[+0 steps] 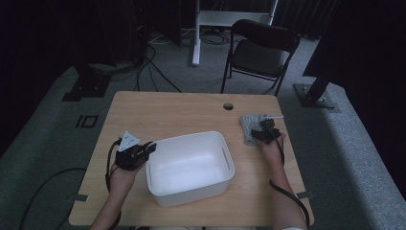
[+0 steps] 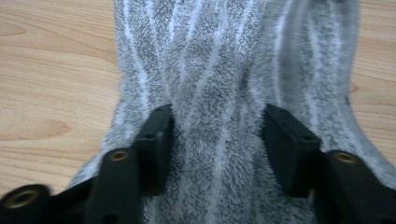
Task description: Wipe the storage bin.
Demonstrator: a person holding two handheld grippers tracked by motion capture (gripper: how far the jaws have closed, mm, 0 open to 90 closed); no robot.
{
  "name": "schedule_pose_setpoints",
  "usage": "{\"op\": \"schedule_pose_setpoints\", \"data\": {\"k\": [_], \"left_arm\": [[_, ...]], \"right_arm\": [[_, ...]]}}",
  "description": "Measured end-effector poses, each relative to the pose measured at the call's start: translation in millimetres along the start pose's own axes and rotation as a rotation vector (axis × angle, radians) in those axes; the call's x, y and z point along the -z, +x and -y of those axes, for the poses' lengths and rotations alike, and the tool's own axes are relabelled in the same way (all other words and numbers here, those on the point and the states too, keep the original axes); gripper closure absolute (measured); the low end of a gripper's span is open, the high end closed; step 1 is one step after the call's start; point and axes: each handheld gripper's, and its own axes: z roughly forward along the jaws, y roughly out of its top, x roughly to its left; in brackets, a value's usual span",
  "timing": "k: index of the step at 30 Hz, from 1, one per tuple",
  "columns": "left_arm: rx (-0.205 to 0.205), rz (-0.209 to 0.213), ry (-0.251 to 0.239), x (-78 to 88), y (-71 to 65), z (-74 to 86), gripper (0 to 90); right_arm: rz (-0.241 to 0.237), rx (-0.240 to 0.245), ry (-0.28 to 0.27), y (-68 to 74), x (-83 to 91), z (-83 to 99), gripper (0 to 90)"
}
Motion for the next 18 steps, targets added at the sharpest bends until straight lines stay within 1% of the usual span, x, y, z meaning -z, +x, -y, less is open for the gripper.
{"op": "schedule_pose_setpoints", "data": {"k": [2,5,8,10,13,16,17,18], "left_arm": [[0.000,-0.001,0.000,0.0,-0.1,0.0,79.6],[0.000,-0.001,0.000,0.0,-0.1,0.0,79.6],[0.000,-0.001,-0.001,-0.1,-0.2,0.0,79.6],[0.000,-0.001,0.000,-0.2,-0.1,-0.1,79.6],[-0.001,0.000,0.001,-0.5,0.0,-0.4,79.6],[-0.002,0.000,0.002,-0.6,0.0,-0.6,79.6],[-0.002,-0.001,0.001,-0.6,0.0,-0.6,79.6],[-0.002,-0.001,0.001,-0.6,-0.1,-0.5,79.6]], "right_arm": [[-0.011,-0.003,0.003,0.6,0.9,-0.2,55.9],[-0.027,-0.016,0.002,0.1,2.5,0.7,63.9],[-0.044,-0.026,0.003,-2.0,3.7,0.6,69.3],[-0.056,-0.044,0.012,-2.5,5.2,-0.7,71.8],[-0.057,-0.052,0.015,-1.3,9.0,-1.3,73.8],[-0.071,-0.052,0.015,-0.4,13.5,-0.6,74.8],[-0.079,-0.046,0.015,-0.3,15.0,-0.2,74.9],[-0.077,-0.039,0.013,0.4,17.0,0.2,74.9]]}}
